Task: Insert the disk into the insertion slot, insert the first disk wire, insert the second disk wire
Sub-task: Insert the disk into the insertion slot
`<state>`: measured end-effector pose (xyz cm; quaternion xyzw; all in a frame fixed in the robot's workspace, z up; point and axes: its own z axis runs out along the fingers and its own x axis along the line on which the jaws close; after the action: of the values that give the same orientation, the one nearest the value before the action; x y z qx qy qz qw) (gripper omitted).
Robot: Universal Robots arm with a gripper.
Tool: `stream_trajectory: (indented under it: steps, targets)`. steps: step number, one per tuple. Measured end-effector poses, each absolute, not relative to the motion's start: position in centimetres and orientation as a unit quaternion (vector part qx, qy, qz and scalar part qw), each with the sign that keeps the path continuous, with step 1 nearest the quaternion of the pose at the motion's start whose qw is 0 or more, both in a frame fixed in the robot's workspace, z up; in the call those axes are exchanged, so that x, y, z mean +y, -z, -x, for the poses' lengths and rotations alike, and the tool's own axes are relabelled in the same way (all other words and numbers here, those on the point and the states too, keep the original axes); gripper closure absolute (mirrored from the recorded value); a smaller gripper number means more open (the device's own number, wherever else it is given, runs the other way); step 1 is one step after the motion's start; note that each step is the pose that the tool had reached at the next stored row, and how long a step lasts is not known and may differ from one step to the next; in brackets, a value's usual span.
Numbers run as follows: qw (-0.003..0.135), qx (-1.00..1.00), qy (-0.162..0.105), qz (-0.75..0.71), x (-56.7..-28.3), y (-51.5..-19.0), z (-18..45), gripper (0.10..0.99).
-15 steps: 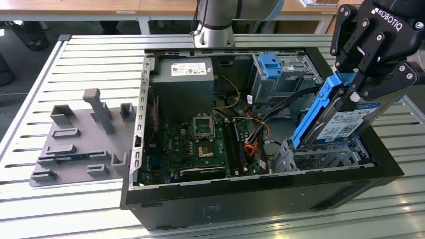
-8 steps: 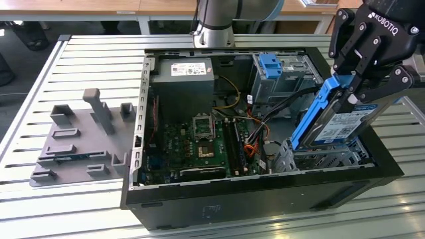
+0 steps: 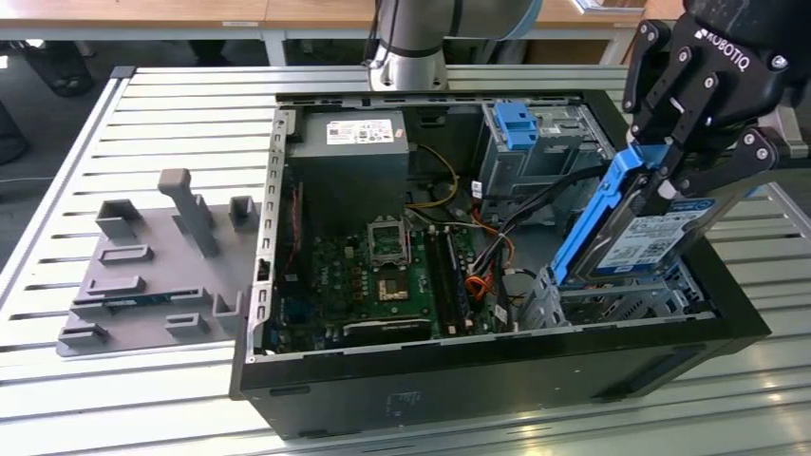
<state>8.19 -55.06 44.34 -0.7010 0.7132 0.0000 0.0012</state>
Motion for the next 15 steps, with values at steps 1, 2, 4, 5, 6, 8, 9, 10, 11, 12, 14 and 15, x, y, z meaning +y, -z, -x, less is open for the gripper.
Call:
stream_trajectory:
  steps: [1,2,4,5,6,8,9,10,11,12,14,15]
  targets:
    - [0.001,0.713,0.0,0.701,-55.03,-44.3,-8.19,0.722]
    - [0.001,0.713,0.0,0.701,-55.0,-44.25,-8.19,0.722]
    - [0.001,0.713,0.0,0.701,-54.96,-44.15,-8.19,0.722]
    - [0.001,0.713,0.0,0.701,-54.94,-44.1,-8.19,0.722]
    - [0.001,0.713,0.0,0.701,-54.93,-44.05,-8.19,0.722]
    - [0.001,0.713,0.0,0.701,-54.92,-43.95,-8.19,0.722]
    - [0.001,0.713,0.0,0.701,-54.92,-43.9,-8.19,0.722]
    - [0.001,0.713,0.0,0.701,-54.91,-43.85,-8.19,0.722]
    - [0.001,0.713,0.0,0.701,-54.91,-43.8,-8.19,0.722]
    - [0.001,0.713,0.0,0.701,-54.92,-43.73,-8.19,0.722]
    - [0.001,0.714,0.0,0.701,-54.92,-43.62,-8.18,0.722]
    - [0.001,0.714,0.0,0.701,-54.92,-43.56,-8.18,0.722]
